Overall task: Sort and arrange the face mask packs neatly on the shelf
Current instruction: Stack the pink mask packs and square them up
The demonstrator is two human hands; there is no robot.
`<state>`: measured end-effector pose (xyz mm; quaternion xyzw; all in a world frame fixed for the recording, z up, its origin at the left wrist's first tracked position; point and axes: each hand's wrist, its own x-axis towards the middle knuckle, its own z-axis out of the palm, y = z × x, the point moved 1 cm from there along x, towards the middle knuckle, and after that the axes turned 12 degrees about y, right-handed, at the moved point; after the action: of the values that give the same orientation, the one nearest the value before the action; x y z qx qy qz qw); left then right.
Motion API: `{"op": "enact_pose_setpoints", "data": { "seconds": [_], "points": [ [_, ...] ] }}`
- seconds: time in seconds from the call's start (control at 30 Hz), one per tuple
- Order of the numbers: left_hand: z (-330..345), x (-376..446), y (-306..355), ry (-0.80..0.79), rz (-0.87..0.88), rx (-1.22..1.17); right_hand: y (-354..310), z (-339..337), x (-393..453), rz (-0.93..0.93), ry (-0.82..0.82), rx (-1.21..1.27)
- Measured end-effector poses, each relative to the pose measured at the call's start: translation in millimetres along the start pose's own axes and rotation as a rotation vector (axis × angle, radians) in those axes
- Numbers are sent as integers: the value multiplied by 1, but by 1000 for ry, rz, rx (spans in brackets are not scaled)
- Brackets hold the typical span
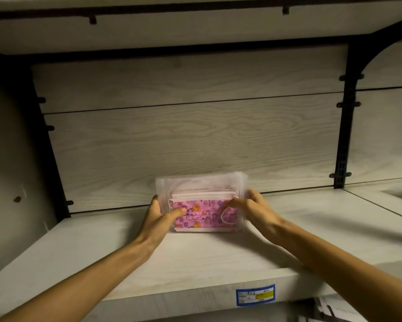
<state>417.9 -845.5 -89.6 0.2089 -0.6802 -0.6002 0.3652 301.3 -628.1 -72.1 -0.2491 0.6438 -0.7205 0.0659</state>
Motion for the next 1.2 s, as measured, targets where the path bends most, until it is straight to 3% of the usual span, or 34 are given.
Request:
{"op": "enact_pose_setpoints", "data": {
  "seconds": [0.4, 0.53, 0.73, 0.87, 1.03, 1.2],
  "points": [
    [1, -1, 0, -27, -129, 0, 10, 1, 2, -25, 36, -89],
    [-3, -1, 6, -73, -20, 115, 7, -7, 1, -61, 4, -94],
    [-7, -3, 19, -96, 104, 88, -14, -37, 1, -58, -113, -201],
    [-6, -2, 39, -158, 218, 122, -40, -53, 3, -136, -164, -424],
    [0, 10, 70, -171, 333, 133, -89, -58, 11, -352, -82, -597],
    [18, 18, 92, -202, 421, 132, -105, -67, 11, -321, -214, -862]
  ]
}}
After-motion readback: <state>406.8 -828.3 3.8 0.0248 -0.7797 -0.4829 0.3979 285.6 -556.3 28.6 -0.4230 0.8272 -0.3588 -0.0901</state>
